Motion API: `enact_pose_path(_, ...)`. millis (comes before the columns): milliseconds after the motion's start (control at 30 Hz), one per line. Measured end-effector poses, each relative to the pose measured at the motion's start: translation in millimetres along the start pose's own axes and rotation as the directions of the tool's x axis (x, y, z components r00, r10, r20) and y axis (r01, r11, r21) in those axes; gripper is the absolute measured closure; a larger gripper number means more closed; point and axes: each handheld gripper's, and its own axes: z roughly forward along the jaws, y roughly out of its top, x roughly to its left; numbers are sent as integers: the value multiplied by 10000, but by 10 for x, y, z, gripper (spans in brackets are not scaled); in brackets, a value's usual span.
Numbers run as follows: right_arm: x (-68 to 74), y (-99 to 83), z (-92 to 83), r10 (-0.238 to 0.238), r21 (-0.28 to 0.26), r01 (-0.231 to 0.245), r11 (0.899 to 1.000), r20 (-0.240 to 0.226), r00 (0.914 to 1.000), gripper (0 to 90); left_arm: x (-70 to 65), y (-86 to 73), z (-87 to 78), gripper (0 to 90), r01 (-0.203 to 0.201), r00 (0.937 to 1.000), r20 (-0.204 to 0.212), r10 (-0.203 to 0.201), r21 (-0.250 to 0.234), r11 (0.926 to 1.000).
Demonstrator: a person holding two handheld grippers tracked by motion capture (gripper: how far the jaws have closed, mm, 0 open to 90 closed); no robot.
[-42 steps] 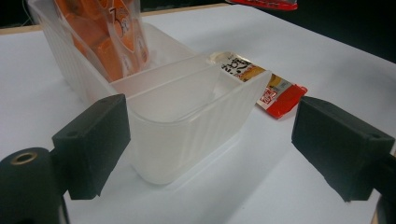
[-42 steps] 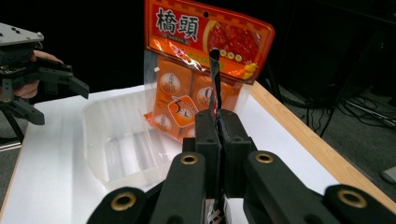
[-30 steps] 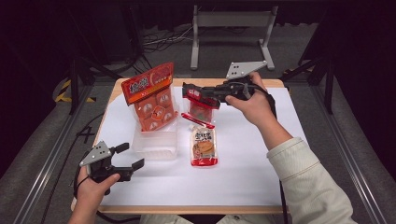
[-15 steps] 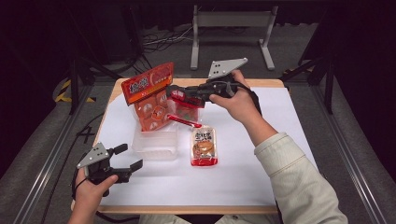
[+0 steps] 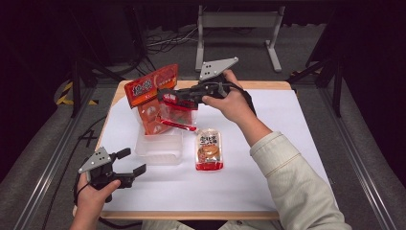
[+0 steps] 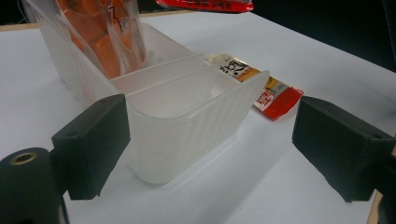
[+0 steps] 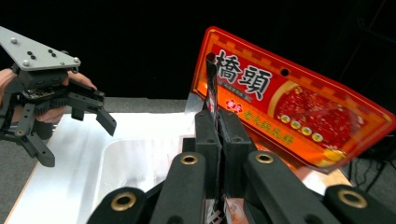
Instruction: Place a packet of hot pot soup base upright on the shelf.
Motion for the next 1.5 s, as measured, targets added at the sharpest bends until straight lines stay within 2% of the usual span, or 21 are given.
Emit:
enact_pose_path(233, -3, -9, 141, -111, 32, 112, 9999, -290, 9995, 884, 14, 2, 16, 122, 18, 10000, 2, -18, -59, 10000)
enact_pose_path(467, 3, -38, 263, -231, 164, 239, 9996, -434, 9988, 884, 32, -17, 25, 127, 197, 9995, -266, -193, 139, 9997)
enact_pose_path(800, 59, -80, 420, -497, 266, 520, 9983, -803, 9955, 882, 40, -46, 19, 131, 339, 9986, -418, -326, 302, 9990)
enact_pose_path(967, 71, -119, 475, -562, 382, 598, 9975, -902, 9943, 881, 44, -48, 17, 131, 263, 9985, -486, -246, 333, 9991)
enact_pose_path(1233, 110, -170, 601, -533, 395, 589, 9975, -1303, 9900, 879, 39, -48, 24, 130, 229, 9985, -496, -210, 375, 9990)
enact_pose_path(1500, 141, -202, 716, -534, 393, 594, 9975, -1405, 9886, 876, 39, -49, 26, 129, 217, 9985, -511, -197, 389, 9990)
